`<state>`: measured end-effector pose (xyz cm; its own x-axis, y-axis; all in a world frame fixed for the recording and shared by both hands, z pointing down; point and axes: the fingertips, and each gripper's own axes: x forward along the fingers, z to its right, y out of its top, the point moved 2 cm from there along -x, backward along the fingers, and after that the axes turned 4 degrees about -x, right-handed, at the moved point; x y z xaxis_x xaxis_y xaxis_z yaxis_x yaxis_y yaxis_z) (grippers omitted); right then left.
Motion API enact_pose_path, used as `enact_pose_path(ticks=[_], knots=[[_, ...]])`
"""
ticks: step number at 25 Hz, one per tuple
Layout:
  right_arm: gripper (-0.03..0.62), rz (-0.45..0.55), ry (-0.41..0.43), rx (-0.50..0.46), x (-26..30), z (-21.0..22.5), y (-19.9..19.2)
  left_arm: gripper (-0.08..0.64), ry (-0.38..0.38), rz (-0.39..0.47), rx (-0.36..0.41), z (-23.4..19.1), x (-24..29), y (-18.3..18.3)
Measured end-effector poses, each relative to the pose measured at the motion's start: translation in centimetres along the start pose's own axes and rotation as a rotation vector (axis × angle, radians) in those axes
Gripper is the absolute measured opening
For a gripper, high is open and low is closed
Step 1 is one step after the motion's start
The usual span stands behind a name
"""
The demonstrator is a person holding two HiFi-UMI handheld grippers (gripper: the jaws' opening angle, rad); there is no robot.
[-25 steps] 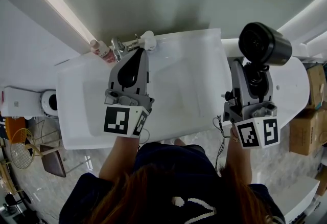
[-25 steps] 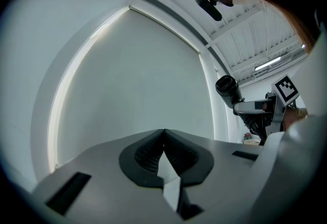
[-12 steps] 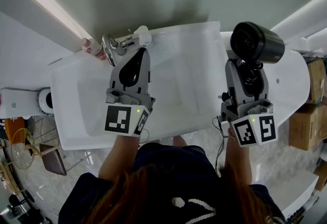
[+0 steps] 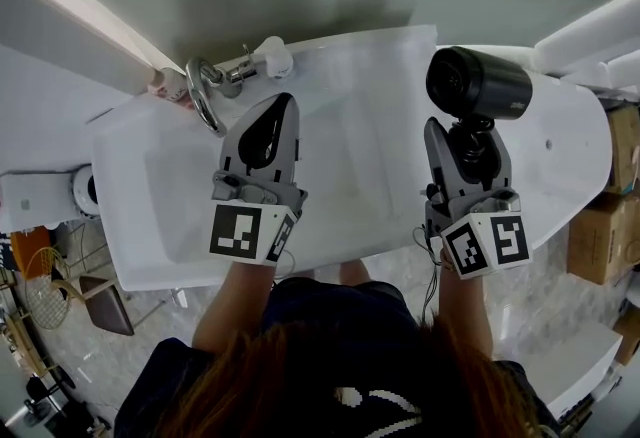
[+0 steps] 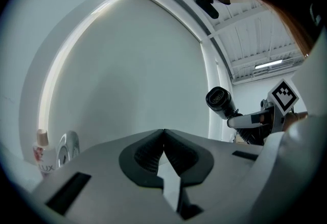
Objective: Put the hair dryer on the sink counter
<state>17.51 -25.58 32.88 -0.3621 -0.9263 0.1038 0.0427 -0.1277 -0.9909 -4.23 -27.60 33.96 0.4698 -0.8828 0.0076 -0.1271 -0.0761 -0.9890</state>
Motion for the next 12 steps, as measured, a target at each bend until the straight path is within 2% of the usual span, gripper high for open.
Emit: enact_pose_path(ticks=[12], knots=[[0.295, -0.219, 0.009, 0.01, 1.8, 0.5, -7.8, 0.018, 0.015, -0.077, -0.016, -0.5, 0.1, -3.8]])
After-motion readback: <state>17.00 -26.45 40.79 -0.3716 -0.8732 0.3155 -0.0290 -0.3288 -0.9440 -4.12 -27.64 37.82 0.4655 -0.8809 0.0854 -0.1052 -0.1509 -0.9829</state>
